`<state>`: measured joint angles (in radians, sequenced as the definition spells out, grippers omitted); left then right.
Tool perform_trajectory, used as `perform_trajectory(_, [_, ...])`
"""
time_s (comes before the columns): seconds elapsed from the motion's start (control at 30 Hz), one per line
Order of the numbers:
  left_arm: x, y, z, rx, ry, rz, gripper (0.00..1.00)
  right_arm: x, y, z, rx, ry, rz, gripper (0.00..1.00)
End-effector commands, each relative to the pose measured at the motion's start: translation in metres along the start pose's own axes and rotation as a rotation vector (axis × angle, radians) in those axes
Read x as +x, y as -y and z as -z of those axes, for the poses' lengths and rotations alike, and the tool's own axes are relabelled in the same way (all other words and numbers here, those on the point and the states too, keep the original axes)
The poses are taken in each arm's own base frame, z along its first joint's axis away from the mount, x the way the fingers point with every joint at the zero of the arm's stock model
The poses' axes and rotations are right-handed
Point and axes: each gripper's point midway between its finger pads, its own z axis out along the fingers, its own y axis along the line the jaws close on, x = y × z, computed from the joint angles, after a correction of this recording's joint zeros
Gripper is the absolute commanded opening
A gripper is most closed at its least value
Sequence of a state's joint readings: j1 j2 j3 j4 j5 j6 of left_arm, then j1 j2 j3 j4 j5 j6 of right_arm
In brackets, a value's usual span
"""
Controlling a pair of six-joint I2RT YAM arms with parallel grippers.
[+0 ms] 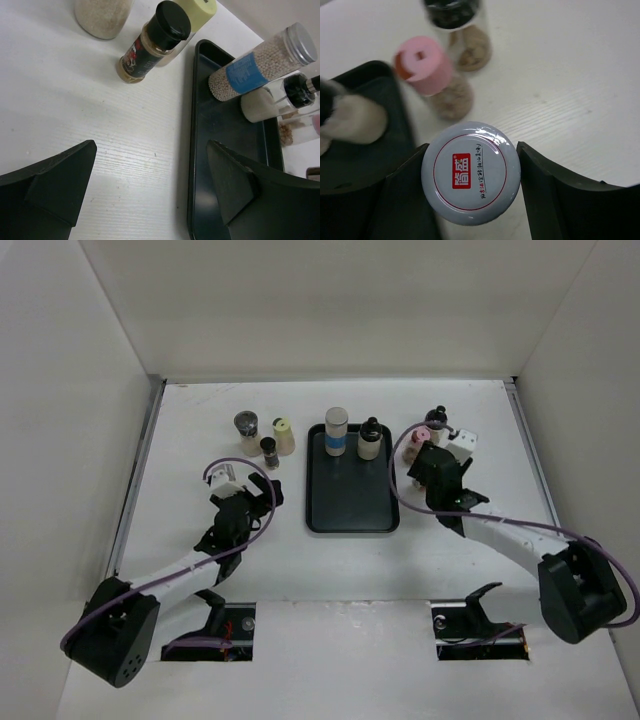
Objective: Organize the condiment bottles
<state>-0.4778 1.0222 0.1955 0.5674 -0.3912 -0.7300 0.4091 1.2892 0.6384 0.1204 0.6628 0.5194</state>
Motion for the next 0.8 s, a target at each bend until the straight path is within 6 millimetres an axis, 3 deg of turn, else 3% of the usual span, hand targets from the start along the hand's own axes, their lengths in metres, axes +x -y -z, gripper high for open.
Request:
perform_trajectory(0.0, [-0.007, 0.009, -0.004, 0.034, 0.028, 0.041, 0.93, -0.047, -0.054, 0.028, -0.157, 0.126, -0.09, 0.37])
perform_trajectory(0.13, [-0.004, 0.008, -0.007, 0.029, 0.022, 0.04, 0.93, -0.046, -0.124, 0.044, -0.327, 0.115, -0.084, 0.37])
perform_trajectory(0.27, [-0.005, 0.005, -0.006, 0.019, 0.029, 0.041, 0.93, -0.032, -0.186, 0.043, -0.452, 0.089, -0.016, 0.38])
perform_trajectory(0.33, [-0.005, 0.003, -0.008, 0.013, 0.027, 0.038, 0.93, -0.023, -0.207, 0.039, -0.478, 0.079, 0.019, 0.38])
perform_trajectory(0.57, [-0.008, 0.0, -0.007, 0.006, 0.037, 0.037, 0.93, -0.004, -0.25, 0.014, -0.521, 0.062, 0.123, 0.39])
perform_trajectory(0.77, [-0.01, 0.0, -0.008, 0.002, 0.046, 0.031, 0.93, 0.01, -0.261, -0.001, -0.504, 0.061, 0.164, 0.43])
